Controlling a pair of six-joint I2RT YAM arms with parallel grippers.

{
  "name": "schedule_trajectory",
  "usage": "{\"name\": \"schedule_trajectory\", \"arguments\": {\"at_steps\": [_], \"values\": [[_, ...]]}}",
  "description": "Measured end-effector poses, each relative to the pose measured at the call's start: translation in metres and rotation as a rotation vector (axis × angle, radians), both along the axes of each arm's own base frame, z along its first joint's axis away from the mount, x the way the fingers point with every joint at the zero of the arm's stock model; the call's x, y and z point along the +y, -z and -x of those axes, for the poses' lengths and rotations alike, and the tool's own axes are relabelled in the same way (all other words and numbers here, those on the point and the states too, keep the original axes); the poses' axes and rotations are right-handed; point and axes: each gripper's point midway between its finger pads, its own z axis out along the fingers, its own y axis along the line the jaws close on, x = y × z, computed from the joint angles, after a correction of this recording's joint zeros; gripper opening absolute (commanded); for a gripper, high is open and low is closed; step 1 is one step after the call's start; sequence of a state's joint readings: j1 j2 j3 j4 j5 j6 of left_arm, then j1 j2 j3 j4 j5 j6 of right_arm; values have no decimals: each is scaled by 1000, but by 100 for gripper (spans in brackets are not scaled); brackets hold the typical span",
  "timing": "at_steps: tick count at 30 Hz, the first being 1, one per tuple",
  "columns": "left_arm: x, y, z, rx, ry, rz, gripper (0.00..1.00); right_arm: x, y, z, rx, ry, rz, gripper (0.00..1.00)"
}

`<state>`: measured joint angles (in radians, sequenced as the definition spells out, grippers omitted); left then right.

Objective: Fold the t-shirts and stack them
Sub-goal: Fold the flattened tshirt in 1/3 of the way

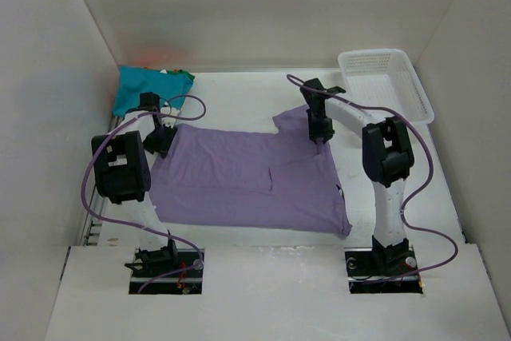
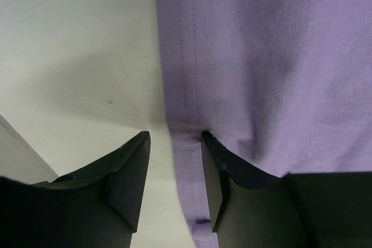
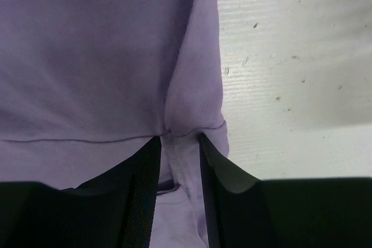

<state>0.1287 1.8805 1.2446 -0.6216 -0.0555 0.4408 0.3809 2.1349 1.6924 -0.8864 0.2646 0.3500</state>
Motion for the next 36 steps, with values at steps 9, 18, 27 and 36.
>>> {"name": "schedule_trajectory", "arguments": {"at_steps": [9,18,27,36], "values": [[-5,2,0,10,-6,13,13,0,4,18,75,-47,34,2],[-7,3,0,13,-3,16,0,-9,4,18,79,-56,70,0],[6,2,0,-15,-29,16,0,-43,-3,7,62,2,98,0],[15,1,7,-23,-24,-6,0,-51,-7,5,43,0,165,7]]}}
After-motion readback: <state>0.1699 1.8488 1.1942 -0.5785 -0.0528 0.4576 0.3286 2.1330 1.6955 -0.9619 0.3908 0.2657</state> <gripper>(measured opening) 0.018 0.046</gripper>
